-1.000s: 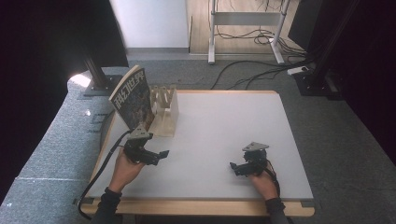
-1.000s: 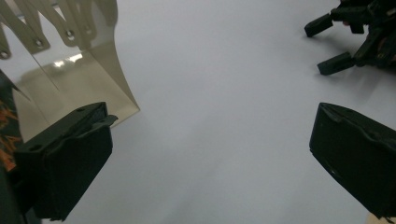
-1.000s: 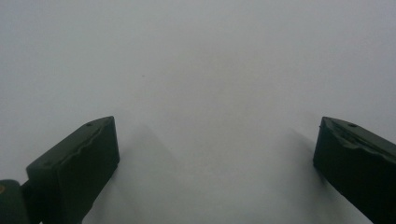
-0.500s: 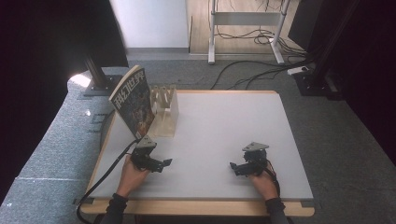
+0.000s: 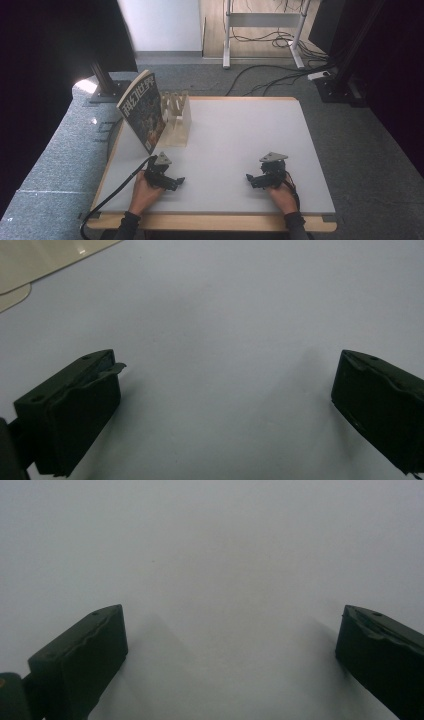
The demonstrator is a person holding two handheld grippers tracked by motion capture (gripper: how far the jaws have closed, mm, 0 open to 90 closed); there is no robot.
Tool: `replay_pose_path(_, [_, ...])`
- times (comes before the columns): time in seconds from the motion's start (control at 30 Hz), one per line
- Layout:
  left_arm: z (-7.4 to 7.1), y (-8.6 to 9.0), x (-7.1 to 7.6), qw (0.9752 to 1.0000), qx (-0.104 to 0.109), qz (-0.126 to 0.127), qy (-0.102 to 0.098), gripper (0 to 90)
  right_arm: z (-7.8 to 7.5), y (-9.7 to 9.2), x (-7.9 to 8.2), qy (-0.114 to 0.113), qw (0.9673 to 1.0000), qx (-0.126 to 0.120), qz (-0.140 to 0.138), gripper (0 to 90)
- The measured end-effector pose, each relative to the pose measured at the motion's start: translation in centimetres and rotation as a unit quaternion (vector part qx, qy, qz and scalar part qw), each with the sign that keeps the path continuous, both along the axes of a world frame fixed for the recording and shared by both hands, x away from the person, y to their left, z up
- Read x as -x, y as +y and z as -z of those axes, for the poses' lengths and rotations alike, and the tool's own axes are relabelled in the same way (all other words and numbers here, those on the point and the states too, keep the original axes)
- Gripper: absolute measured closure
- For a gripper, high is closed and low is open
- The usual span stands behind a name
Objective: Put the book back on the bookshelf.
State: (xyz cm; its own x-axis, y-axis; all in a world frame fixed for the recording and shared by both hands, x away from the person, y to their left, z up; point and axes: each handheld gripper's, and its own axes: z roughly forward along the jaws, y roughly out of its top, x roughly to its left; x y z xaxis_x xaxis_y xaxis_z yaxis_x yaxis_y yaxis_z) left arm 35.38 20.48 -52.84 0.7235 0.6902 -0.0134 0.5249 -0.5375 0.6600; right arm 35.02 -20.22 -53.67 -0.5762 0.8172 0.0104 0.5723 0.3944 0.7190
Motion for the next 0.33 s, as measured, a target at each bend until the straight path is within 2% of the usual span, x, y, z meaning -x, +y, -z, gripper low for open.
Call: replay_pose_path(0.33, [0.09,-0.11,0.29,0.9999,-0.001,-0.01,-0.003,0.0,0.05,-0.01,0.06,-0.001,1.0,0.0,0.0,0.0])
